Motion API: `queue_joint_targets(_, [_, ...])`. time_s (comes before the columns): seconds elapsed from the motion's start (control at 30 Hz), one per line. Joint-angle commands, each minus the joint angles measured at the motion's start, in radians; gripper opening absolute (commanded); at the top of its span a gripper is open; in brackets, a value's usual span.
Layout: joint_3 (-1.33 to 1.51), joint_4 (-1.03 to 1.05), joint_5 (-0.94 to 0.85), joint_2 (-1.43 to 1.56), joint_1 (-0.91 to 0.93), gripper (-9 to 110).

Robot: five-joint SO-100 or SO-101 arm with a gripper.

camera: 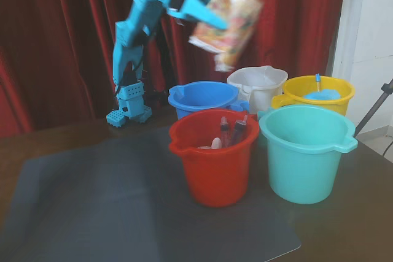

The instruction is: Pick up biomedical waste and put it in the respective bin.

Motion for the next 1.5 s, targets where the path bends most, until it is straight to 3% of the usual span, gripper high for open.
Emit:
queue_joint_targets(0.0, [-0.186, -0.064, -0.006, -0.189, -0.057, 0])
queue_joint_targets(0.2, [-0.532, -0.146, -0.008, -0.534, -0.066, 0])
queue_joint_targets(0.37, [-0.624, -0.262, -0.008, -0.701, -0.137, 0])
queue_joint_targets(0.87, [-0.624, -0.367, 0.041, -0.618, -0.153, 0])
queue_joint_targets(1.03, [-0.624, -0.367, 0.158, -0.594, -0.155, 16])
queue_joint_targets(1.3, [-0.632, -0.367, 0.17, -0.586, -0.193, 18])
queue_joint_targets(1.47, [-0.617, -0.345, 0.172, -0.505, -0.19, 27])
